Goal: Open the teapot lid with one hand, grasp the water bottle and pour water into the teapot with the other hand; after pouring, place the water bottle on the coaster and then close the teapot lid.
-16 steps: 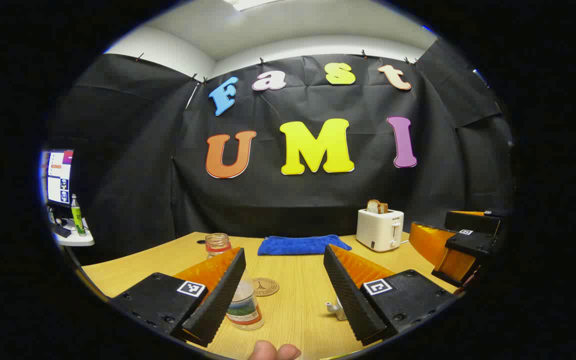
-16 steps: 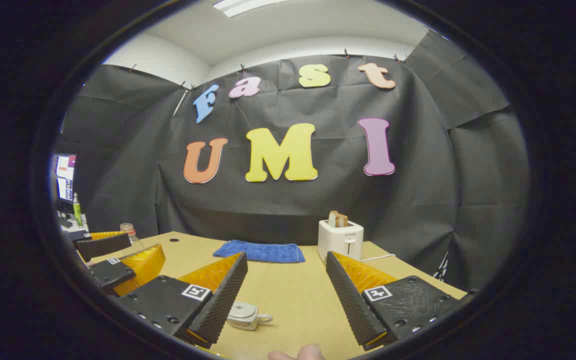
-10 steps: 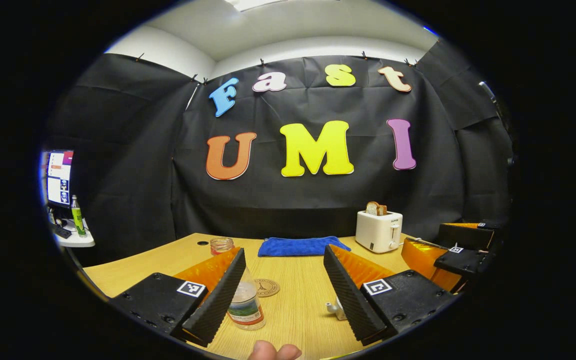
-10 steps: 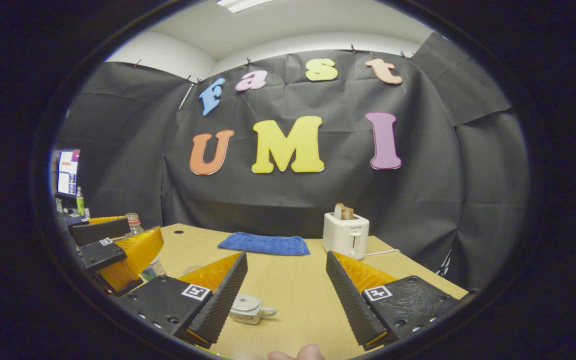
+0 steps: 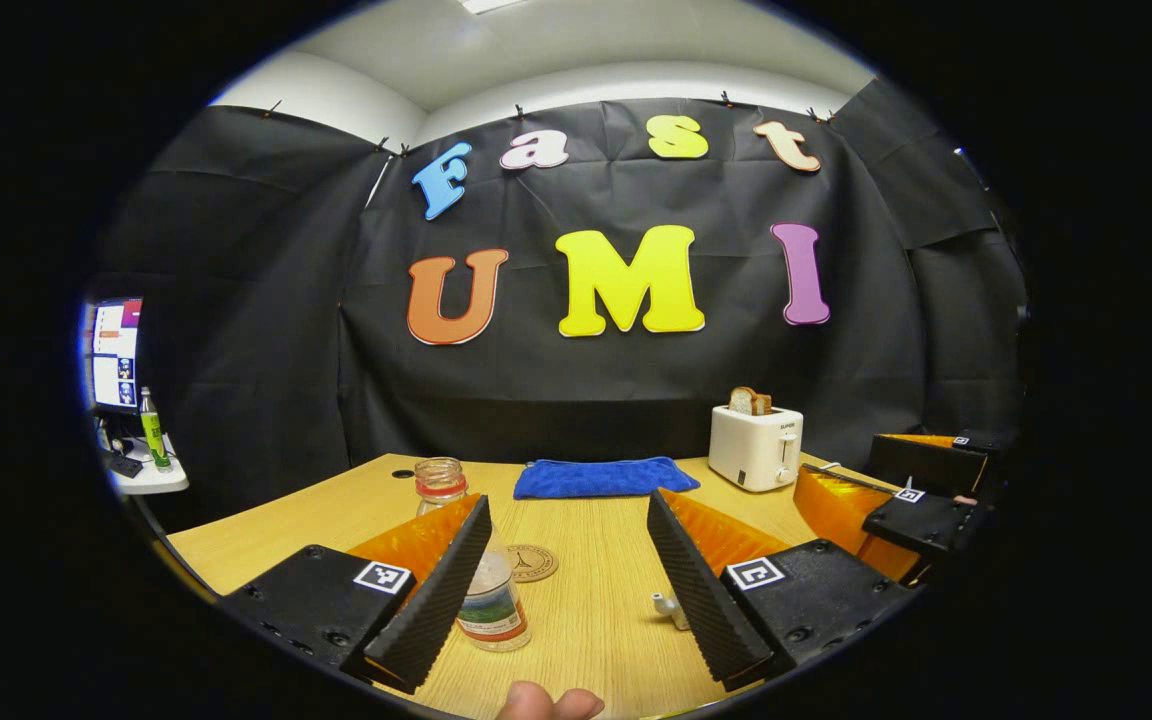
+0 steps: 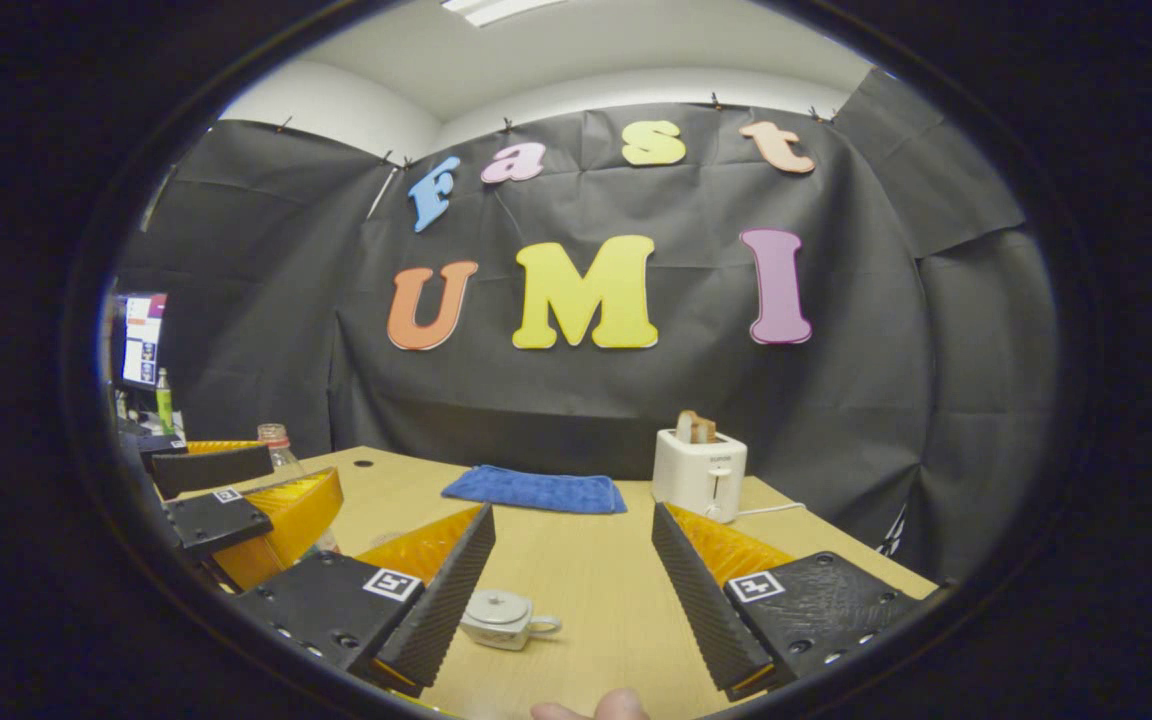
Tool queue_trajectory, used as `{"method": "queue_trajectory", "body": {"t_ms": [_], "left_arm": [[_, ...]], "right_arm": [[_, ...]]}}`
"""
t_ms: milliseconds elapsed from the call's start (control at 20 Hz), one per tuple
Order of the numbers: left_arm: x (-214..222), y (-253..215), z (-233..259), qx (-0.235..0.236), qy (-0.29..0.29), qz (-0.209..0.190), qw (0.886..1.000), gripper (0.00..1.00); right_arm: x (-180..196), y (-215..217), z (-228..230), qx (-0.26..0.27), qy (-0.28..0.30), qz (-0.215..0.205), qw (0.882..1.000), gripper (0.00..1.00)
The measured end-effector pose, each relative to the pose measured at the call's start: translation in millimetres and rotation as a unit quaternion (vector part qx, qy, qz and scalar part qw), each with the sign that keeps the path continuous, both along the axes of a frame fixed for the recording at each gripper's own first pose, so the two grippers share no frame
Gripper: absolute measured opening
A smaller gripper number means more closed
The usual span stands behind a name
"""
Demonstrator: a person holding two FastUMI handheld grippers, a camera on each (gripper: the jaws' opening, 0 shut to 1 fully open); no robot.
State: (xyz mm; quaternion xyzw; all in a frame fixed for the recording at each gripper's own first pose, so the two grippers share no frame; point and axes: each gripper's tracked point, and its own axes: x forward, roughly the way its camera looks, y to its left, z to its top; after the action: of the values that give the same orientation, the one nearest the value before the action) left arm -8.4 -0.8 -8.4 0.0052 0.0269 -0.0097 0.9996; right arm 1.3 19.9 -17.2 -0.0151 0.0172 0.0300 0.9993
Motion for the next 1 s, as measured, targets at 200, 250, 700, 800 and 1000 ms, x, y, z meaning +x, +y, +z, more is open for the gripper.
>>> {"method": "queue_trajectory", "body": {"t_ms": [200, 250, 700, 800, 1000], "left_arm": [[-11.2, 17.0, -5.3, 0.005, 0.01, 0.015, 1.0, 0.99], [-12.6, 21.1, -6.6, 0.005, 0.014, 0.018, 1.0, 0.99], [-34.6, 61.6, -23.6, 0.005, 0.033, 0.039, 0.999, 0.99], [-37.3, 70.6, -27.6, 0.003, 0.038, 0.043, 0.998, 0.99], [-41.1, 82.2, -29.8, 0.0, 0.04, 0.051, 0.998, 0.99]], "right_arm": [[6.7, 14.3, -18.1, 0.007, 0.02, 0.019, 1.0, 0.95], [8.5, 17.1, -22.5, 0.007, 0.025, 0.021, 0.999, 0.95], [41.6, 44.6, -81.3, -0.019, 0.069, 0.032, 0.997, 0.94], [50.6, 47.7, -100.3, -0.025, 0.091, 0.032, 0.995, 0.95], [60.2, 57.9, -111.4, -0.017, 0.105, 0.038, 0.994, 0.76]]}}
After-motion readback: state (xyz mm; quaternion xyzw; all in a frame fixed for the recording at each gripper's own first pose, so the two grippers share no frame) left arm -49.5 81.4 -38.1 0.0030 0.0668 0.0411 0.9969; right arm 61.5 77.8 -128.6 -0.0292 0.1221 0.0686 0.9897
